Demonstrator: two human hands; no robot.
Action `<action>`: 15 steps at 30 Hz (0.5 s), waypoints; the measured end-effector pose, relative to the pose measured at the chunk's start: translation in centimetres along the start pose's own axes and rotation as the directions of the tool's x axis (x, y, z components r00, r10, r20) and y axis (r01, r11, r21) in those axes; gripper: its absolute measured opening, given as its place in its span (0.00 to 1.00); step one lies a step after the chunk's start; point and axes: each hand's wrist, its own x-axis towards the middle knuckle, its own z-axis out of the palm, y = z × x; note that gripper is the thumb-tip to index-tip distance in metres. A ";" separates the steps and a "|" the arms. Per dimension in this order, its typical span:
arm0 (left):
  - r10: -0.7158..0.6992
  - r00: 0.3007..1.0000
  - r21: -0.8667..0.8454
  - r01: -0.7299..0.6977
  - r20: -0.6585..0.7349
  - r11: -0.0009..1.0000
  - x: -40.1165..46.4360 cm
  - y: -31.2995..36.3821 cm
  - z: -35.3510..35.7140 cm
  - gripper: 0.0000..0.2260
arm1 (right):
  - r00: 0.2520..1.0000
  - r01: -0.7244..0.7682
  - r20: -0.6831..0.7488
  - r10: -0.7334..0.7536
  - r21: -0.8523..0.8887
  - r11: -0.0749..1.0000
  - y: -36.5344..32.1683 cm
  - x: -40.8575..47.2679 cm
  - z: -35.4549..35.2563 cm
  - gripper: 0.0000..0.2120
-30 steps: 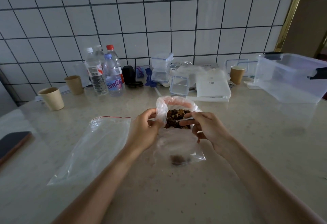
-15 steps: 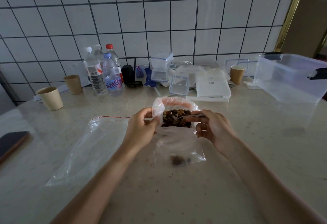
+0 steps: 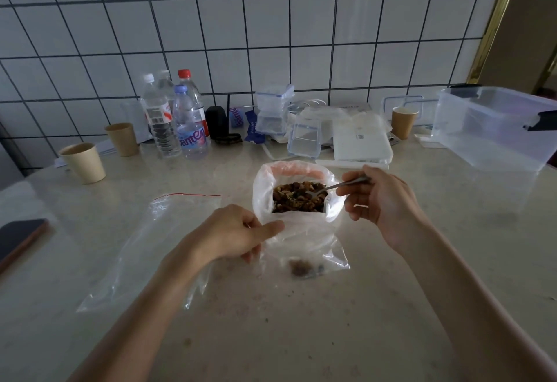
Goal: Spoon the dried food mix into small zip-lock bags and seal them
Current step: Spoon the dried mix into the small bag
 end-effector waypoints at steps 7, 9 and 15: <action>0.157 0.987 -0.037 -0.157 -0.014 0.987 -0.4 0.1 0.4 0.08 | 0.993 0.037 0.117 -0.030 -0.054 0.998 -1.2 -1.1 -0.4 0.21; 0.203 0.978 -0.066 -0.206 -0.049 0.976 -0.5 0.2 0.2 0.07 | 0.983 0.082 0.174 -0.065 -0.095 0.992 -1.5 -1.6 -0.3 0.22; 0.272 0.955 -0.225 -0.292 -0.119 0.929 -0.7 0.8 0.1 0.05 | 0.882 0.389 0.375 -0.284 -0.242 0.889 -2.1 -2.9 0.4 0.25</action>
